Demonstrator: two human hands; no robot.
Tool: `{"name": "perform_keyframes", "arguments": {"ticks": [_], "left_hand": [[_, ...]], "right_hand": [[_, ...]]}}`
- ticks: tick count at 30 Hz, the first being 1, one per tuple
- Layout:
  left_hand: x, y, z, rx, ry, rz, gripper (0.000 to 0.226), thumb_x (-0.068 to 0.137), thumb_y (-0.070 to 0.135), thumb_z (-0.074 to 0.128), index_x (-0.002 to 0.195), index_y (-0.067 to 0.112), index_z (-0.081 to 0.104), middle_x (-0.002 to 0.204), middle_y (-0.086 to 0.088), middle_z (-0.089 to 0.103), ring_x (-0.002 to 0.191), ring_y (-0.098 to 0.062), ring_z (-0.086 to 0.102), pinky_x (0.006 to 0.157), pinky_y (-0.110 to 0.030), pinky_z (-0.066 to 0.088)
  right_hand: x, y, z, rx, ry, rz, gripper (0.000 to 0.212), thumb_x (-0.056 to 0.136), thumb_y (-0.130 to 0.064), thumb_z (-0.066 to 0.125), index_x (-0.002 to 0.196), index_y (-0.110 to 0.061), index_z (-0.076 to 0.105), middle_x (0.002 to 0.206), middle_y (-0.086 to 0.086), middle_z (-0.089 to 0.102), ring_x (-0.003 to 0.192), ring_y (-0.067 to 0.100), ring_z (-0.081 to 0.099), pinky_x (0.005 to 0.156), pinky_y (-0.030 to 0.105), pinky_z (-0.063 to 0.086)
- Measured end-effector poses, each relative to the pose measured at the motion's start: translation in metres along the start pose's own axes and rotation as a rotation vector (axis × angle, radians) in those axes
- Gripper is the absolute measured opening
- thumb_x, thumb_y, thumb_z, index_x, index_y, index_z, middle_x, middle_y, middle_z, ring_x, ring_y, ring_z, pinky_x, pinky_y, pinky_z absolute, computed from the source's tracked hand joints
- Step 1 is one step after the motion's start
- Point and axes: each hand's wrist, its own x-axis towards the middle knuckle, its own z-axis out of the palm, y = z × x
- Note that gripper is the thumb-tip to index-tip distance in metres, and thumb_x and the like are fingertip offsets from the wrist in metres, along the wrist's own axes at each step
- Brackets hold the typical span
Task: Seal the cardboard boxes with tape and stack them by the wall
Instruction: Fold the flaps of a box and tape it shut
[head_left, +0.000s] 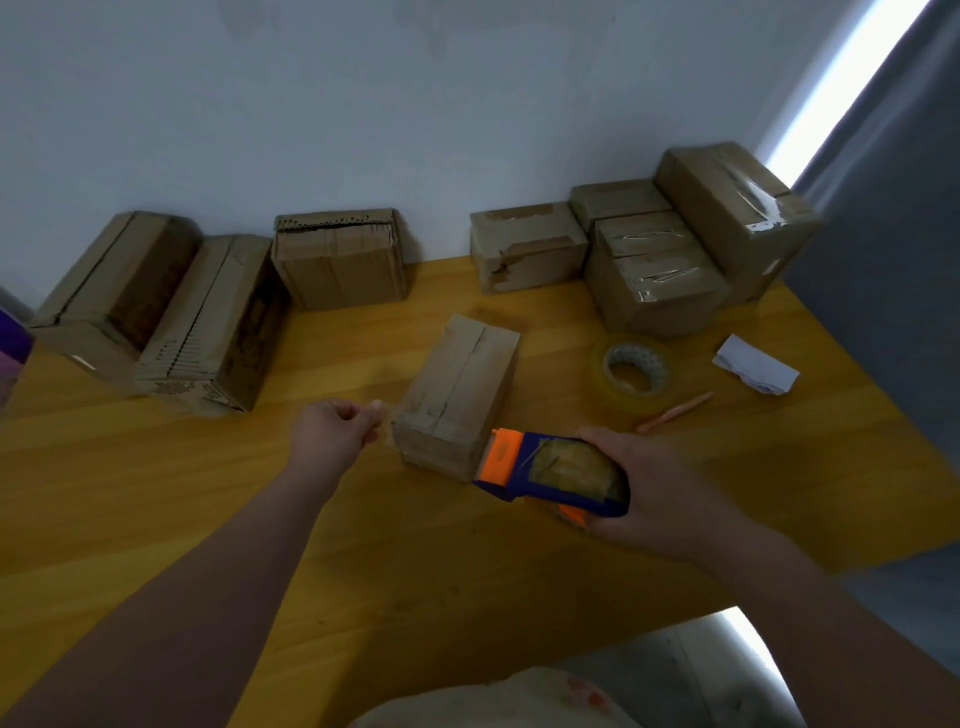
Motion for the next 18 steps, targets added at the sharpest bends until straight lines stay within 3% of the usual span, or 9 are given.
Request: {"name": "perform_keyframes", "arguments": {"ticks": [8, 14, 16, 18], "left_hand": [[0.0, -0.004, 0.005, -0.113, -0.112, -0.088, 0.026, 0.093, 0.026, 0.062, 0.074, 0.009, 0.061, 0.074, -0.01, 0.06, 0.07, -0.026, 0.055, 0.07, -0.038, 0.045], [0.006, -0.001, 0.0, 0.082, -0.204, -0.107, 0.025, 0.095, 0.037, 0.056, 0.093, 0.014, 0.063, 0.088, -0.011, 0.066, 0.082, -0.028, 0.059, 0.072, -0.04, 0.049], [0.007, -0.002, -0.002, 0.23, -0.166, -0.06, 0.019, 0.095, 0.035, 0.057, 0.099, 0.017, 0.061, 0.096, -0.011, 0.065, 0.09, -0.031, 0.06, 0.078, -0.044, 0.052], [0.005, 0.002, -0.002, 0.228, -0.048, 0.026, 0.023, 0.096, 0.03, 0.057, 0.102, 0.01, 0.067, 0.099, -0.012, 0.066, 0.092, -0.031, 0.062, 0.082, -0.046, 0.052]], "right_hand": [[0.013, 0.006, 0.016, -0.063, -0.028, 0.05, 0.082, 0.069, -0.054, 0.076, 0.138, -0.042, 0.033, 0.117, -0.006, 0.053, 0.101, 0.013, 0.057, 0.078, 0.035, 0.056], [0.013, 0.004, 0.015, -0.025, -0.036, 0.062, 0.083, 0.065, -0.065, 0.07, 0.137, -0.041, 0.036, 0.117, -0.008, 0.054, 0.099, 0.008, 0.057, 0.077, 0.033, 0.056], [0.013, 0.004, 0.015, -0.028, -0.039, 0.065, 0.083, 0.064, -0.066, 0.069, 0.136, -0.042, 0.036, 0.115, -0.008, 0.054, 0.099, 0.008, 0.057, 0.077, 0.033, 0.056], [0.013, 0.005, 0.016, -0.026, -0.033, 0.067, 0.082, 0.063, -0.068, 0.067, 0.135, -0.043, 0.035, 0.114, -0.007, 0.055, 0.098, 0.009, 0.057, 0.077, 0.033, 0.056]]}}
